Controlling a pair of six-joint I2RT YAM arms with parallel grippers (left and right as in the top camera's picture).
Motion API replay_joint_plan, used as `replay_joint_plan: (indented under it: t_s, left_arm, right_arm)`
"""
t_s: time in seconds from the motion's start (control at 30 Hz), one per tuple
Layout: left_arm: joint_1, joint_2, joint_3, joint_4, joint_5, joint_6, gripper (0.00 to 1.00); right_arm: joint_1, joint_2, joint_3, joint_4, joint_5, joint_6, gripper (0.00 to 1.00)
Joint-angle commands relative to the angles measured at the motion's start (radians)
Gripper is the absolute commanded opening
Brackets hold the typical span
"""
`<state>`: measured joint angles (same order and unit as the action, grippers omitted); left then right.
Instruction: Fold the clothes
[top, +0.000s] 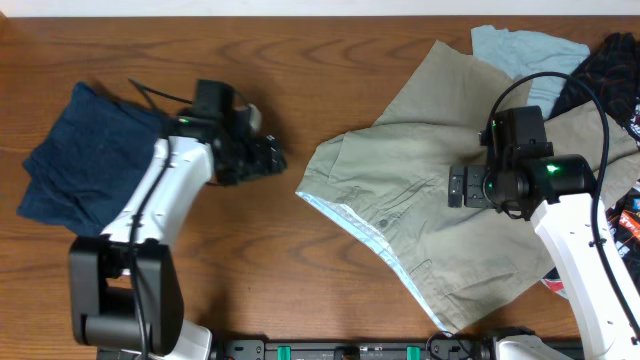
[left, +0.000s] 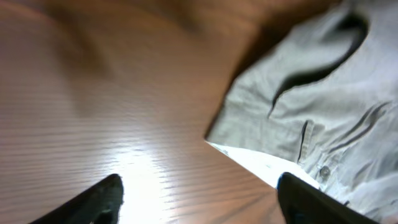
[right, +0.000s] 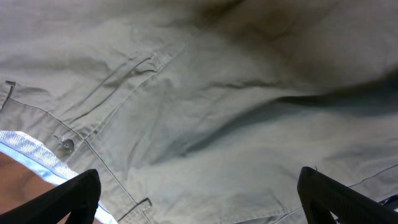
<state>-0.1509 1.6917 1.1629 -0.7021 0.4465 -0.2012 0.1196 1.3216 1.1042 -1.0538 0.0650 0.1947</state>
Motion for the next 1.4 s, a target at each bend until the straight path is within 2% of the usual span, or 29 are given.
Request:
replay_joint_plan:
  t_s: [0.0,0.17,0.47,0.53,0.57,0.63,0.67,0.7,0.8,0.93,1.2,1.23,1.33,1.37]
  left_arm:
    - [-0.058,0.035,-0.064,0.055,0.014,0.013,0.85]
    - [-0.134,0.079,-0.142,0.184,0.014,0.013,0.87]
    - [-0.256,0.204,-0.147,0.28,0.018,-0.048,0.84]
    - [-0.283,0.215,-0.147,0.291,0.018,-0.048,0.74]
    - [-0.296,0.216,-0.147,0.294,0.018,-0.048,0.66]
    - [-0.31,0.216,-0.147,0.299,0.016,-0.047,0.4]
    - [-0.312,0.216,-0.147,0.301,0.014,-0.047,0.19]
    - [-0.31,0.215,-0.145,0.301,0.006,-0.047,0.06]
    - [-0.276,0.205,-0.128,0.269,-0.08,-0.047,0.06]
    - [-0.172,0.177,-0.012,0.138,-0.222,-0.038,0.06]
    - [0.087,0.15,0.389,-0.058,-0.264,-0.018,0.06]
    - [0.108,0.15,0.417,-0.069,-0.264,-0.022,0.15]
    - [0.156,0.15,0.456,-0.114,-0.248,-0.027,0.84]
    - [0.164,0.15,0.455,-0.145,-0.245,-0.042,0.98]
  right_arm:
    - [-0.01,-0.007,0.008,-0.002,0.014,0.019,0.99]
    - [-0.01,-0.007,0.008,-0.016,0.014,0.018,0.99]
    - [-0.01,-0.007,0.008,-0.016,0.014,0.018,0.99]
    - [-0.01,-0.007,0.008,-0.014,0.014,0.018,0.99]
    - [-0.01,-0.007,0.008,-0.013,0.016,0.018,0.99]
    - [-0.01,-0.007,0.008,-0.013,0.018,0.018,0.99]
    - [-0.01,-0.007,0.008,-0.013,0.018,0.018,0.99]
    - [-0.01,-0.007,0.008,-0.013,0.018,0.018,0.99]
    - [-0.01,-0.007,0.008,-0.013,0.019,0.018,0.99]
    - [-0.01,-0.007,0.008,-0.013,0.044,0.018,0.99]
    - [-0.01,-0.007,0.008,-0.006,0.044,0.018,0.99]
    - [-0.01,-0.007,0.008,-0.003,0.044,0.018,0.99]
    - [-0.01,-0.007,0.008,0.005,0.043,0.018,0.99]
    - [-0.01,-0.007,0.008,0.008,0.043,0.018,0.99]
